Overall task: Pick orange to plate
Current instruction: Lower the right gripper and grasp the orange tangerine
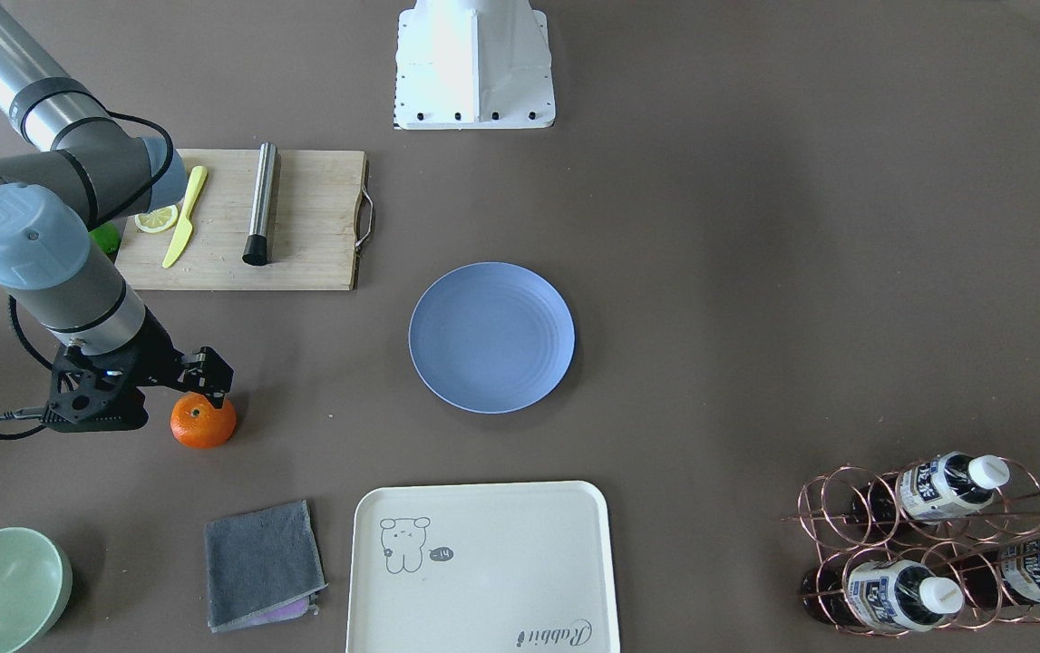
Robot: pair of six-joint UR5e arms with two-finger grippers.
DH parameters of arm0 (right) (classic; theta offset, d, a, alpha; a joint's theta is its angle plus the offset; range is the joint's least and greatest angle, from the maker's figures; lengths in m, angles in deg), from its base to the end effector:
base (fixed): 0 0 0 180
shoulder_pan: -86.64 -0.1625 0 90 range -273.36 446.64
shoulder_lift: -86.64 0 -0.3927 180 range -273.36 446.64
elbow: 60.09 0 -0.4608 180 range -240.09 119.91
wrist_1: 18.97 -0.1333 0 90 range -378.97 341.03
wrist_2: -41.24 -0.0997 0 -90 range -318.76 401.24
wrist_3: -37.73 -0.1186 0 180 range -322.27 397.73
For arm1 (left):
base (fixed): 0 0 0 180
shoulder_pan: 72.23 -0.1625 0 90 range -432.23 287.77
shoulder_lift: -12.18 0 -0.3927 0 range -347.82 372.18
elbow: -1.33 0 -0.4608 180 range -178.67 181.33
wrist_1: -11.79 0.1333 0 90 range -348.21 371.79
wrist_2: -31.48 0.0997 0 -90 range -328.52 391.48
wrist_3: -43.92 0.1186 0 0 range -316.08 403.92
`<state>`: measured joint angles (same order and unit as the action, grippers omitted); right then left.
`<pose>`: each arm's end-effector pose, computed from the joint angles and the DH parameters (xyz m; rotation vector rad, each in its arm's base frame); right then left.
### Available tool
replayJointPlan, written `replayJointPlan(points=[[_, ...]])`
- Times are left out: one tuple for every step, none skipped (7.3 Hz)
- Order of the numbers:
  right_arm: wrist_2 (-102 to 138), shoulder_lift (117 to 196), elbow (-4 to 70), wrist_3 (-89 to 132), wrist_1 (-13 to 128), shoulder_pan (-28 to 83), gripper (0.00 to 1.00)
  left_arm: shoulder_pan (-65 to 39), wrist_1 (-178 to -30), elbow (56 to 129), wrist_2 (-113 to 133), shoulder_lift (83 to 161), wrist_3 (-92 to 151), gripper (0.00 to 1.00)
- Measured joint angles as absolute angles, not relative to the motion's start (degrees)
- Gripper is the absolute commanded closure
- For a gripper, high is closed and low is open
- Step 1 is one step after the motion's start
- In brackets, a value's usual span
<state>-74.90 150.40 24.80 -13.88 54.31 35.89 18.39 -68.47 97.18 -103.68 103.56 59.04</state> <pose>-0.4102 -0.6301 0.3715 0.1423 -0.7700 0.0539 -0.0553 -0.5620 0.5850 0.0669 0.7880 0.2225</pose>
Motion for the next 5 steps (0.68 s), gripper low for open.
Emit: replayJointPlan(points=[[-74.9, 149.5, 23.1, -13.9, 53.1, 36.1, 0.0, 18.4, -68.5, 97.2, -103.7, 103.5, 59.0, 0.02], [-74.9, 149.2, 21.6, -13.9, 51.6, 36.4, 0.0, 18.4, -68.5, 97.2, -103.7, 103.5, 59.0, 0.02], [-74.8, 149.1, 19.9, -13.9, 49.8, 36.5, 0.0, 18.3, -68.5, 97.2, -103.7, 103.5, 59.0, 0.02], [-74.8, 149.1, 18.7, -13.9, 48.6, 36.6, 0.0, 18.3, -68.5, 97.2, -103.7, 103.6, 59.0, 0.02], [-74.8, 149.1, 18.1, -13.9, 48.1, 36.9, 0.01, 18.3, -68.5, 97.3, -103.7, 103.6, 59.0, 0.02]])
